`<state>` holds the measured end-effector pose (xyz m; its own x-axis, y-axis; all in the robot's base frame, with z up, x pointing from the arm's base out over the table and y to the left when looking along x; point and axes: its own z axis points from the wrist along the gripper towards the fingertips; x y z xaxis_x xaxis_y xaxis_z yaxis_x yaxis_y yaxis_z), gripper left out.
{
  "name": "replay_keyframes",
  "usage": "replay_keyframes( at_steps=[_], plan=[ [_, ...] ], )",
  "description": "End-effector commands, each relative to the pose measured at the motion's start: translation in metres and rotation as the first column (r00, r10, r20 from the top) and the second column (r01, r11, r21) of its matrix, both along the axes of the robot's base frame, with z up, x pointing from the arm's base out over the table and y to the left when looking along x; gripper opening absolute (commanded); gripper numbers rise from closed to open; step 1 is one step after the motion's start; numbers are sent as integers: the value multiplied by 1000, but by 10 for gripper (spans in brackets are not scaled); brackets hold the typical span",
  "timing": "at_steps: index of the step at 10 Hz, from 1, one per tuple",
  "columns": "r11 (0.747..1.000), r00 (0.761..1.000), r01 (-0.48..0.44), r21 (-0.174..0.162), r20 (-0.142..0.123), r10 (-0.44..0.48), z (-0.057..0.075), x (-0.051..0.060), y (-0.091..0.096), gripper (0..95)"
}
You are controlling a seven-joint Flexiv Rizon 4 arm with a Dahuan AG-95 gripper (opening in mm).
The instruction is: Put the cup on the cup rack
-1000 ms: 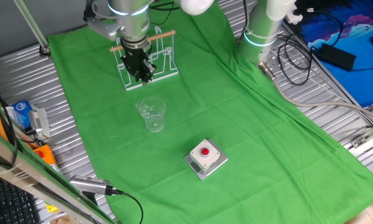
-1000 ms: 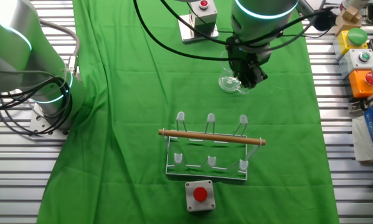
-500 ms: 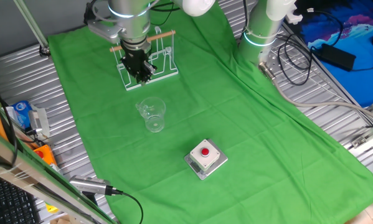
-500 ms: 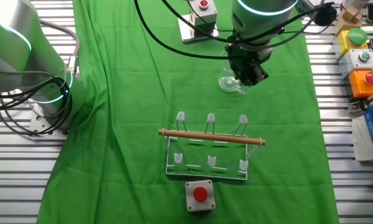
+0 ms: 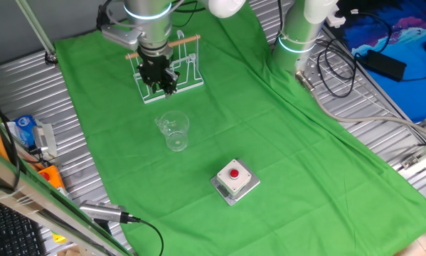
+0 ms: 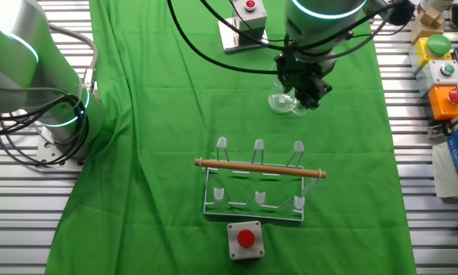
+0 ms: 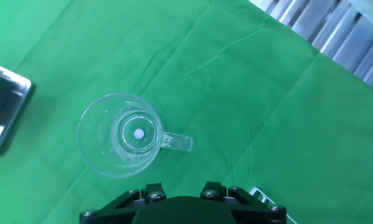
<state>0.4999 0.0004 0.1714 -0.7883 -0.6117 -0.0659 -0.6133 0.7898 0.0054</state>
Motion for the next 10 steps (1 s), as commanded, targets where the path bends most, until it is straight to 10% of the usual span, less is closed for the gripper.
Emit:
replay_keyframes(
  at_steps=[1, 10],
  plan=[
    [1000, 1000, -12, -4, -8, 12, 0, -1, 0, 380],
    [999, 998, 43, -18, -42, -44, 0, -1, 0, 380]
  ],
)
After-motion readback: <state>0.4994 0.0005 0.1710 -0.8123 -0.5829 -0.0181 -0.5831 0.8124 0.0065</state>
